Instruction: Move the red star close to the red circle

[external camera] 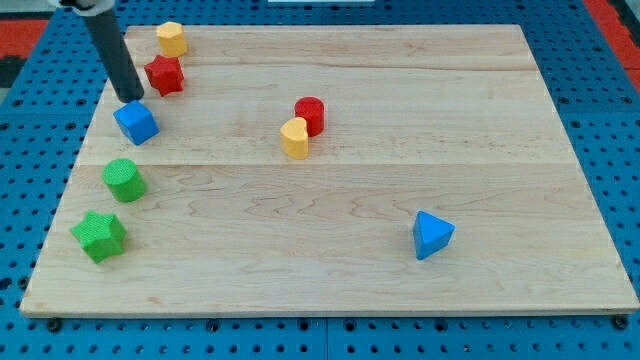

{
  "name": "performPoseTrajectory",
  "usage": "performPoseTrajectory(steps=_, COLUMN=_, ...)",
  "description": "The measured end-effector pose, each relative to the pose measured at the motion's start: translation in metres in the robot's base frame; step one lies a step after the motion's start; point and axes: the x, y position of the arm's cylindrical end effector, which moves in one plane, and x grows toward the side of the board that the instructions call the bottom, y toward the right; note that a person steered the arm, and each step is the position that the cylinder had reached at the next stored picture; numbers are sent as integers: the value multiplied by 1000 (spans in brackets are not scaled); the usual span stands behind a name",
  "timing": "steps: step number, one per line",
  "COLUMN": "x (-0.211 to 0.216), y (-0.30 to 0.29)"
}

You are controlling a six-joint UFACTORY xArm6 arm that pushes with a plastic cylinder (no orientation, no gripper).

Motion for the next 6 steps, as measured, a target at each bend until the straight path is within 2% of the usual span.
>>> performPoseTrajectory(steps=2, x=-54, y=18)
performPoseTrajectory(steps=3, x=-55, y=52)
performPoseTrajectory(steps=4, x=-49, y=114)
performPoseTrajectory(steps=5, x=-65, y=117)
performPoseTrajectory(steps=6, x=-62, y=136)
